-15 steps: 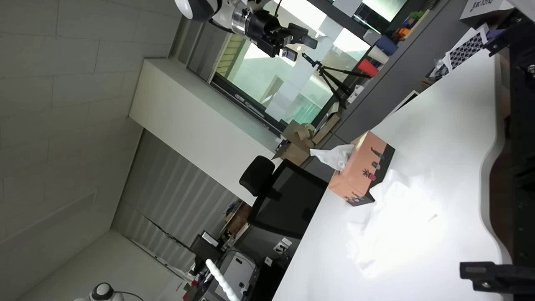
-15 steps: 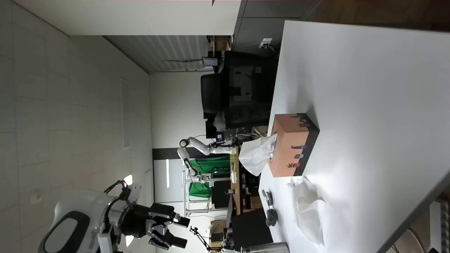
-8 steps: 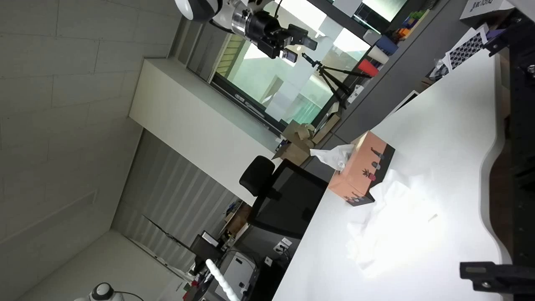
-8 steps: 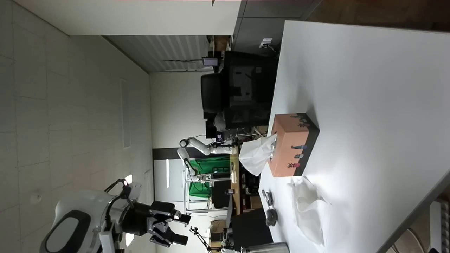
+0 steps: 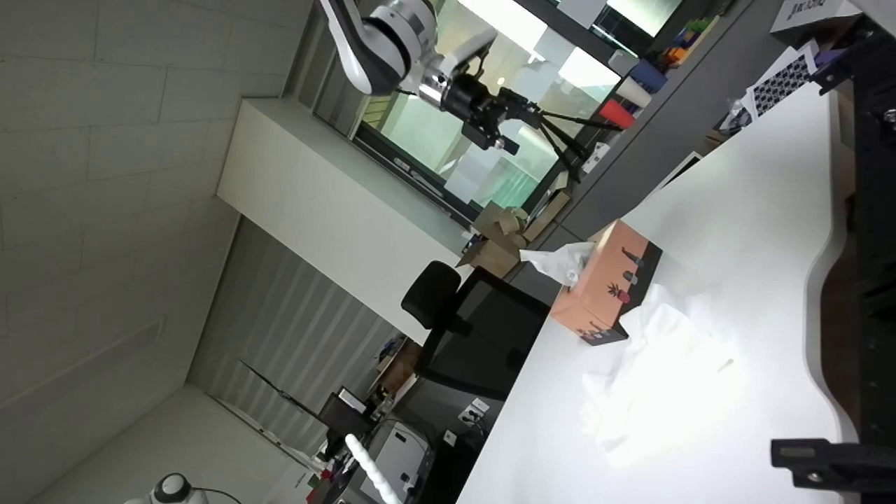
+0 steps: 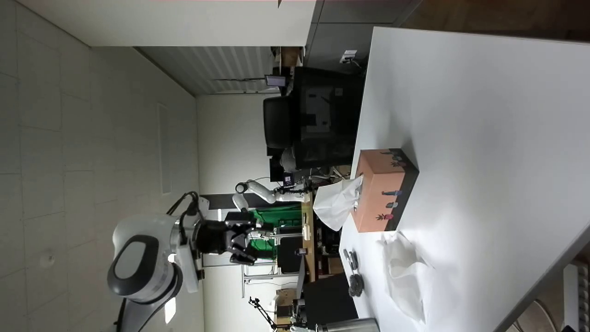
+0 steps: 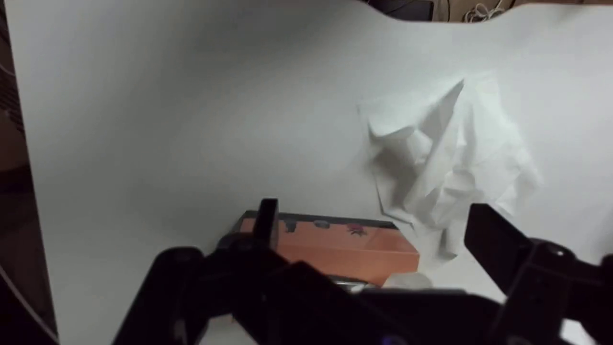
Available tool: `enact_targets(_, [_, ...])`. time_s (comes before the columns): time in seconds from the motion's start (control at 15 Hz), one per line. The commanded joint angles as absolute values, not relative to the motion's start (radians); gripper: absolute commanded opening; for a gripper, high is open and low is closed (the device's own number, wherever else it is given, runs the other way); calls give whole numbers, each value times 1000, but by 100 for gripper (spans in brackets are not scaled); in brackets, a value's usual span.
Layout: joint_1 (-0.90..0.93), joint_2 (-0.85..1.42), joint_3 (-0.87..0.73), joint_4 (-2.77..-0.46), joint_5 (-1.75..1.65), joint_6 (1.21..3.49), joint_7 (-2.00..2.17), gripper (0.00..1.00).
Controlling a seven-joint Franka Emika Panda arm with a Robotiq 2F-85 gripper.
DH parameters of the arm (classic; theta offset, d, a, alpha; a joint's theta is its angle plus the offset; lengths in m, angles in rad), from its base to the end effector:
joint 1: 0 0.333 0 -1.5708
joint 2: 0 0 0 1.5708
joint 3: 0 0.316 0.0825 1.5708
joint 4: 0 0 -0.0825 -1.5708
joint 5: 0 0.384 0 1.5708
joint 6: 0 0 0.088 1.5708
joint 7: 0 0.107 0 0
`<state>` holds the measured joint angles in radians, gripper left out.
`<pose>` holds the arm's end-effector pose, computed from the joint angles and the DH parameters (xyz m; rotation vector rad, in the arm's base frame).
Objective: Pull out one tissue from the tissue box
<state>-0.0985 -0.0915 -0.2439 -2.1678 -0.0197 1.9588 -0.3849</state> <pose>0.4741 -0.1720 0.4235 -3.0891 -0.0824 0.1713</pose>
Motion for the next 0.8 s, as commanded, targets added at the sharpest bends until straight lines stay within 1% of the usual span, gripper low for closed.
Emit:
enact_targets(0.0, [-123, 86, -216, -2018, 25, 2108, -278, 100])
enact_targets(0.07, [-128, 120, -211, -1992, 54, 2160, -259, 100])
enact_targets(0.13, [-134, 45, -205, -2077, 21, 2123, -318, 100])
enact_targets(0.33, [-141, 121, -193, -2019, 41, 2175, -288, 100])
enact_targets(0.73, [-144, 123, -193, -2008, 51, 2176, -285, 100])
